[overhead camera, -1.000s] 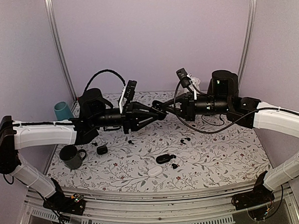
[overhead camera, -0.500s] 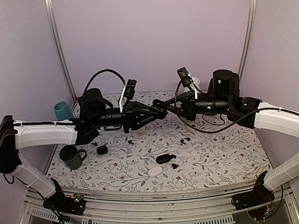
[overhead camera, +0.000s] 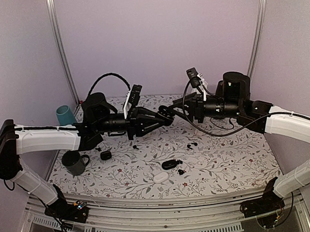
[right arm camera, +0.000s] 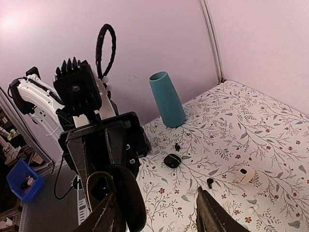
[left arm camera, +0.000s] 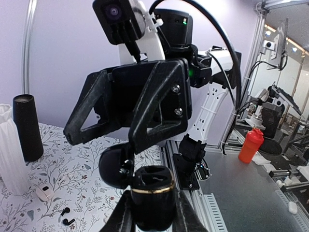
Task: Insert the wireless bluetooth earbuds into the charging case
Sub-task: Move the left earbud to the center of the board.
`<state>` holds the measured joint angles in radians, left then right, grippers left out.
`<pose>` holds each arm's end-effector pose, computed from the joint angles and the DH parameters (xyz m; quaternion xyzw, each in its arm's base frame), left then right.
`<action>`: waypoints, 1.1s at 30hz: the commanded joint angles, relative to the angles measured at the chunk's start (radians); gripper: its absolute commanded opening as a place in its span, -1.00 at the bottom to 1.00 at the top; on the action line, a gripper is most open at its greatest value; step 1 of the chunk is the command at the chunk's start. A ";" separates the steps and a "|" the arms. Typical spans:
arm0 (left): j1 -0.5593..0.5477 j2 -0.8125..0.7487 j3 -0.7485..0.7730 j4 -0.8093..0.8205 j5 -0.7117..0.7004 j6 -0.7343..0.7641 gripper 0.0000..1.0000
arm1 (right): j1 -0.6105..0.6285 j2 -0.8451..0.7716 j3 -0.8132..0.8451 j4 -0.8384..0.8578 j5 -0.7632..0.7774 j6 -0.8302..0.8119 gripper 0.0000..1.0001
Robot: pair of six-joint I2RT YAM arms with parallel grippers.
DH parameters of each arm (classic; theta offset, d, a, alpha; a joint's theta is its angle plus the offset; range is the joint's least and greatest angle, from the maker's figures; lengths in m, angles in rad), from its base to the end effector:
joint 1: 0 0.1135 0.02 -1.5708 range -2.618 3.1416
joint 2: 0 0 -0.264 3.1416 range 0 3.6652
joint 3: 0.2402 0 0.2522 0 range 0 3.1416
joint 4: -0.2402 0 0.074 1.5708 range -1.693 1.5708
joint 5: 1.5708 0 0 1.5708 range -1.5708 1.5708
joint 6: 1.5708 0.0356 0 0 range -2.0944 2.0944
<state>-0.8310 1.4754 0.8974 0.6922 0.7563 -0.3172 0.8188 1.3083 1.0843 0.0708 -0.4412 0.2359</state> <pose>0.2058 -0.2617 0.3041 0.4237 0.5283 -0.5830 0.4489 0.1997 0.2358 0.3563 -0.3493 0.6686 0.4632 0.4653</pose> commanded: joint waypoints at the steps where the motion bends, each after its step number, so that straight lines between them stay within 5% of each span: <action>1: 0.005 0.005 -0.015 0.018 -0.013 0.009 -1.00 | 0.003 -0.034 -0.024 0.003 0.024 0.015 0.10; 21: 0.072 -0.036 -0.066 0.024 -0.102 -0.030 -1.00 | -0.045 -0.189 -0.192 -0.113 0.265 0.106 0.33; 33: 0.081 -0.060 -0.074 0.026 -0.108 -0.029 -1.00 | -0.135 -0.044 -0.277 -0.256 0.389 0.272 0.17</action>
<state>-0.7605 1.4425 0.8272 0.6941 0.6456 -0.3447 0.7261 1.1969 0.8131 -0.1276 -0.0994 0.4294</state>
